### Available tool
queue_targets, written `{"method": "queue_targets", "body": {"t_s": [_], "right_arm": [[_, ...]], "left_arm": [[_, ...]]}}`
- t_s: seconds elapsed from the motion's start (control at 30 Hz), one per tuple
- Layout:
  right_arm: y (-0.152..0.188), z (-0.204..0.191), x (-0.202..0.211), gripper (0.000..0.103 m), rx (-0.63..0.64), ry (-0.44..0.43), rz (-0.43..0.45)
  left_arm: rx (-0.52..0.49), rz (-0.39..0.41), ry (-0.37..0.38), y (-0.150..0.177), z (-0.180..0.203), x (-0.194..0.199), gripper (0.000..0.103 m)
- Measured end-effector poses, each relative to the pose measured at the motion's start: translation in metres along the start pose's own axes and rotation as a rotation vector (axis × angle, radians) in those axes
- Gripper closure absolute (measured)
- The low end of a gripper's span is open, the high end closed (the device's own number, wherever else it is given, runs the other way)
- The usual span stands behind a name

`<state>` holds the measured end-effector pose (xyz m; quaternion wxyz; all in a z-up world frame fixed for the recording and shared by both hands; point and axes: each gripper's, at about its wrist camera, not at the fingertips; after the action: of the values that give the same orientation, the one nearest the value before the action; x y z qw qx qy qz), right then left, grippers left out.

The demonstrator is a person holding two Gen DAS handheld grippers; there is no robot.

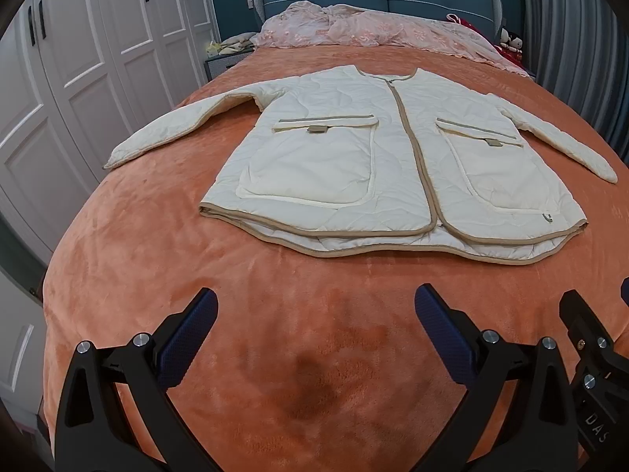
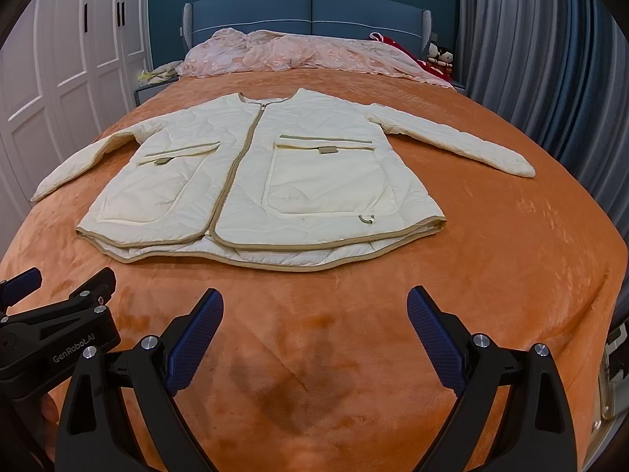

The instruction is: Fold large clothes

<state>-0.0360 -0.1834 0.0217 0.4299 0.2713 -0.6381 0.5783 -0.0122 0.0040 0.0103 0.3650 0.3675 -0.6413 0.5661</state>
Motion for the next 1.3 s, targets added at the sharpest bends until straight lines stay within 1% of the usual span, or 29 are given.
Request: {"method": "queue_targets", "body": {"t_s": [0.43, 0.6, 0.7, 0.77, 0.9, 1.0, 1.1, 1.23, 1.3], "right_arm": [[0.000, -0.002, 0.000, 0.010, 0.002, -0.002, 0.001], [0.003, -0.002, -0.005, 0.010, 0.002, -0.011, -0.013], [-0.001, 0.007, -0.012, 0.010, -0.002, -0.021, -0.023], [-0.008, 0.020, -0.016, 0.010, -0.023, -0.036, -0.023], [-0.039, 0.067, -0.023, 0.010, -0.121, -0.071, -0.012], [-0.074, 0.113, -0.033, 0.010, -0.193, -0.064, 0.000], [-0.107, 0.161, -0.048, 0.010, -0.276, -0.053, 0.005], [-0.154, 0.237, -0.090, 0.010, -0.428, -0.104, -0.041], [-0.172, 0.265, -0.111, 0.010, -0.484, -0.119, -0.057]], "left_arm": [[-0.001, -0.001, 0.000, 0.000, 0.000, 0.000, 0.005], [0.008, -0.009, 0.005, 0.002, -0.004, -0.003, 0.005], [0.035, -0.017, 0.017, 0.001, -0.010, -0.006, 0.005], [0.048, -0.021, 0.026, -0.002, -0.013, -0.008, 0.005], [0.044, -0.017, 0.040, -0.016, -0.017, -0.012, 0.005], [0.046, -0.004, 0.040, -0.033, -0.019, -0.015, 0.005], [0.058, -0.012, 0.049, -0.051, -0.023, -0.023, 0.005], [0.087, -0.023, 0.051, -0.076, -0.026, -0.038, 0.005], [0.094, -0.019, 0.033, -0.089, -0.027, -0.047, 0.005]]}}
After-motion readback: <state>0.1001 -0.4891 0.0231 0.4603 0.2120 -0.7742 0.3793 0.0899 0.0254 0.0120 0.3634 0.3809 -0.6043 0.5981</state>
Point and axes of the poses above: each gripper's, at about its wrist camera, not at the fingertips, and x roughly against the way its jaws point, z to its right, y to its underside, and after that the axes turned 14 degrees about -z, right-handed
